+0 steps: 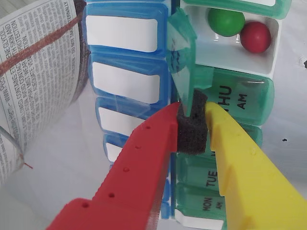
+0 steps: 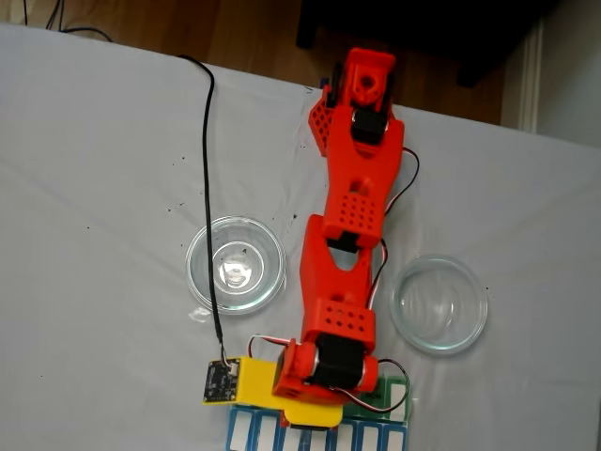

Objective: Sort medicines into box.

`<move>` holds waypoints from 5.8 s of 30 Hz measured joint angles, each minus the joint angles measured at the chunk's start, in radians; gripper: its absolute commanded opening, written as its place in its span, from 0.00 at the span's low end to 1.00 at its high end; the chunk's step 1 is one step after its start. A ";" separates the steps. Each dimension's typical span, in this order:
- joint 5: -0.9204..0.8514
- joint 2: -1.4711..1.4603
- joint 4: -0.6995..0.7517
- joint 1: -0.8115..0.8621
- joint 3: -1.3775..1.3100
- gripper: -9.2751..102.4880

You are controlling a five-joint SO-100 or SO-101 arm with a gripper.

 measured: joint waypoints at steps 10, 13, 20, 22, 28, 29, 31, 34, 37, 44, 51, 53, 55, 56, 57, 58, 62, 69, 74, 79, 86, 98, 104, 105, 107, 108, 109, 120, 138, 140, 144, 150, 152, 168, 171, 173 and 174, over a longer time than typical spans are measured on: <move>0.087 0.055 0.000 0.000 0.000 0.09; 0.112 0.058 0.000 -0.002 0.000 0.09; 0.052 0.161 0.000 -0.043 0.103 0.09; 0.009 0.212 0.000 -0.063 0.198 0.09; -0.083 0.319 0.000 -0.097 0.422 0.09; -0.092 0.330 -0.002 -0.098 0.449 0.09; -0.104 0.371 -0.017 -0.106 0.538 0.09; -0.110 0.511 -0.181 -0.115 0.792 0.09; -0.121 0.706 -0.391 -0.132 1.143 0.09; -0.038 0.899 -0.710 -0.118 1.381 0.09; -0.009 1.006 -1.057 -0.034 1.601 0.09; -0.029 1.009 -1.098 -0.014 1.612 0.09; -0.052 1.009 -1.111 -0.002 1.612 0.09; -0.069 1.009 -1.112 0.005 1.612 0.09; -0.089 1.009 -1.111 0.011 1.612 0.09; -0.100 1.009 -1.111 0.015 1.612 0.09; -0.161 1.009 -1.095 0.028 1.612 0.09; -0.258 1.008 -1.063 0.034 1.629 0.09; -0.284 1.000 -1.057 0.043 1.629 0.09; -0.301 0.963 -1.057 0.044 1.629 0.09; -0.307 0.950 -1.057 0.057 1.629 0.09; -0.405 0.950 -0.920 0.058 1.631 0.09; -0.413 0.946 -0.894 0.058 1.644 0.09; -0.413 0.936 -0.877 0.060 1.643 0.09; -0.413 0.916 -0.851 0.067 1.641 0.09; -0.413 0.904 -0.841 0.072 1.641 0.09; -0.413 0.894 -0.834 0.077 1.641 0.09; -0.413 0.874 -0.830 0.094 1.641 0.09; -0.465 0.779 -0.741 0.078 1.560 0.09; -0.468 0.779 -0.739 0.078 1.560 0.09; -0.466 0.788 -0.741 0.078 1.562 0.09; -0.466 0.917 -0.821 0.091 1.707 0.09; -0.453 1.009 -0.853 0.094 1.799 0.09; -0.414 1.736 -0.996 -0.015 2.393 0.09; -0.446 1.796 -1.049 -0.020 2.496 0.09; -0.485 1.829 -1.081 -0.020 2.569 0.09; -0.495 1.835 -1.085 -0.020 2.583 0.09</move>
